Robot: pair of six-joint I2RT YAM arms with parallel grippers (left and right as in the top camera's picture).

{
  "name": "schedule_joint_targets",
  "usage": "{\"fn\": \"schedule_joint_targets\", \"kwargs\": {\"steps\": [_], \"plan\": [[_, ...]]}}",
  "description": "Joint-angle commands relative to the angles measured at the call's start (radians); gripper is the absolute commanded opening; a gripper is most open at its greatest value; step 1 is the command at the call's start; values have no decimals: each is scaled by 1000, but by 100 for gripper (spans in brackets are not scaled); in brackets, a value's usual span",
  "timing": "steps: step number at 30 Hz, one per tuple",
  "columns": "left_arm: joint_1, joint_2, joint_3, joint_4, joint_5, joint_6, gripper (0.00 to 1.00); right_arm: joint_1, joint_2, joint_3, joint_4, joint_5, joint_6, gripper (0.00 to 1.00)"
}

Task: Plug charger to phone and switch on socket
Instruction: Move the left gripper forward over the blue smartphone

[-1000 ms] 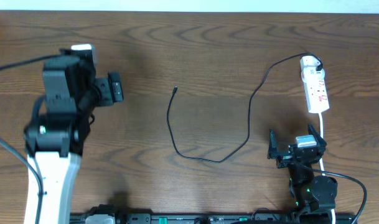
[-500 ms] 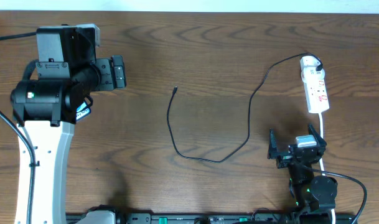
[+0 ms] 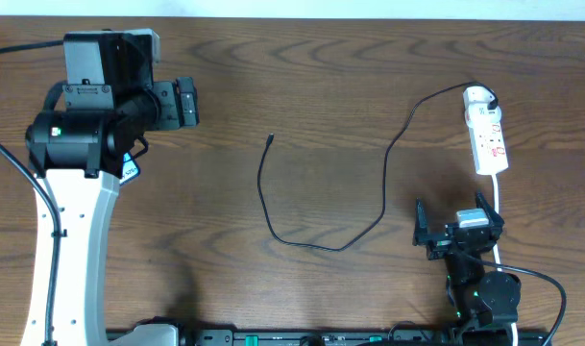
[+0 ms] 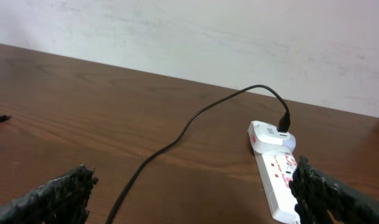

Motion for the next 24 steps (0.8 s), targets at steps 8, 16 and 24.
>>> {"fn": "schedule_joint_targets", "kwargs": {"steps": [8,16,24], "plan": [[78,263,117,60,-233,-224,93,5,-6,-1,-5,1,11,99],[177,471,244,-16,-267,-289,93,5,-6,-1,-5,1,11,99],[319,639,244,-96,-282,-345,93,5,-6,-1,-5,1,11,99]]}}
